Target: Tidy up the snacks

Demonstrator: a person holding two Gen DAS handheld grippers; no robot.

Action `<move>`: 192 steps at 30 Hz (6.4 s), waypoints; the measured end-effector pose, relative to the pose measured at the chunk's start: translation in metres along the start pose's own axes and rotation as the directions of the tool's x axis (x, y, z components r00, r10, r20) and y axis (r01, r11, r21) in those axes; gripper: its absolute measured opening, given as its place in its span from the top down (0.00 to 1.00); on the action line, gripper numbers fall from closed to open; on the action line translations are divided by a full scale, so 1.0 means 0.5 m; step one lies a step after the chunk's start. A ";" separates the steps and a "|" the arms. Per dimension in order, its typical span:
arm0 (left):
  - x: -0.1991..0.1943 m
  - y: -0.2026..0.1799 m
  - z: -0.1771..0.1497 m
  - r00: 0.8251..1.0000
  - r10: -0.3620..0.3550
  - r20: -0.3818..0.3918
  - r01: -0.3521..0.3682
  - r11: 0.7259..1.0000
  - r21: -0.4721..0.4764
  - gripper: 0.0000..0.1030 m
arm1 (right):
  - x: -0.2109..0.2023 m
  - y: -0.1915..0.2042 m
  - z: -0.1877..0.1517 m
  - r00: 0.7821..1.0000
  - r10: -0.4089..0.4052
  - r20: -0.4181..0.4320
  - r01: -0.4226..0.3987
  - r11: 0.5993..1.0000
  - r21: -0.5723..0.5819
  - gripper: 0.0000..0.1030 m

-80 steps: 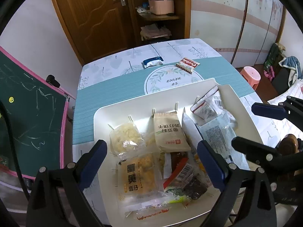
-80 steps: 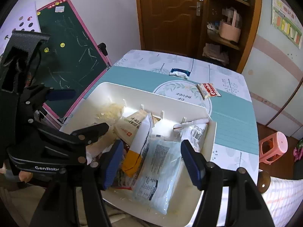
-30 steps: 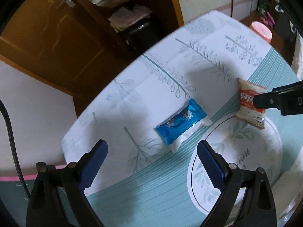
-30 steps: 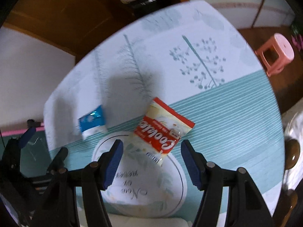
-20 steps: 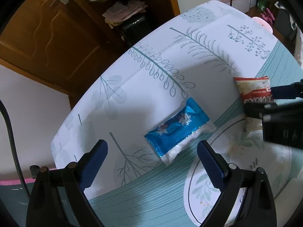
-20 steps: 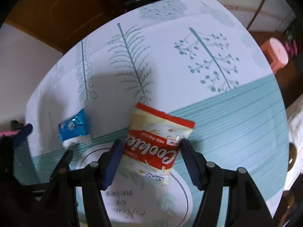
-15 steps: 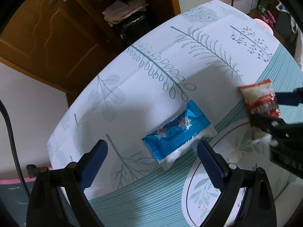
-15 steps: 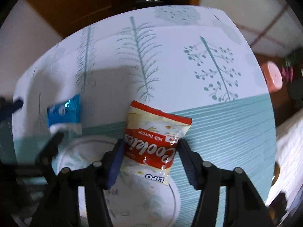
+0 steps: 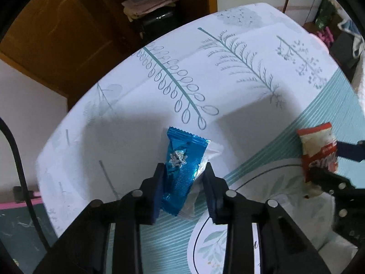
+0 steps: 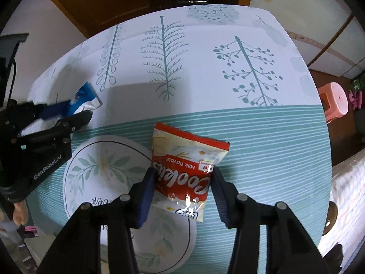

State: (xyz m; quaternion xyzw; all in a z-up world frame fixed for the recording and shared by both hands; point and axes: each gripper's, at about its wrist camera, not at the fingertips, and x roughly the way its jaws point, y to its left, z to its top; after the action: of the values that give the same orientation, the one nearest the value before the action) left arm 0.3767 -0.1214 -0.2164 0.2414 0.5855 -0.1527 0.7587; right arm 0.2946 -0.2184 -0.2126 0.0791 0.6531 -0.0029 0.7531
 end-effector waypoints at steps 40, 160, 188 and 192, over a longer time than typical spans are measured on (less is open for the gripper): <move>-0.695 -0.092 -0.597 0.871 0.145 0.470 0.030 0.938 -0.345 0.71 | -0.592 0.109 -0.499 0.817 0.304 0.490 -0.123 0.923 -0.366 0.54; -0.598 -0.137 -0.671 0.922 0.188 0.337 0.025 0.842 -0.539 0.01 | -0.496 0.079 -0.581 0.836 0.152 0.528 -0.022 0.969 -0.244 0.36; -0.590 -0.150 -0.677 0.932 0.183 0.313 0.018 0.840 -0.542 0.01 | -0.480 0.081 -0.595 0.842 0.151 0.518 -0.032 0.972 -0.232 0.36; -0.590 -0.151 -0.676 0.933 0.184 0.309 0.014 0.841 -0.541 0.01 | -0.477 0.082 -0.598 0.844 0.152 0.515 -0.038 0.973 -0.226 0.36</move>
State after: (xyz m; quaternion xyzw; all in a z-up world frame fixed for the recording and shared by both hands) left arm -0.0166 -0.0152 -0.0136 0.0156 0.4492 0.0106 0.8932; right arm -0.0299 -0.1648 -0.0133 0.0287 0.4125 0.0810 0.9069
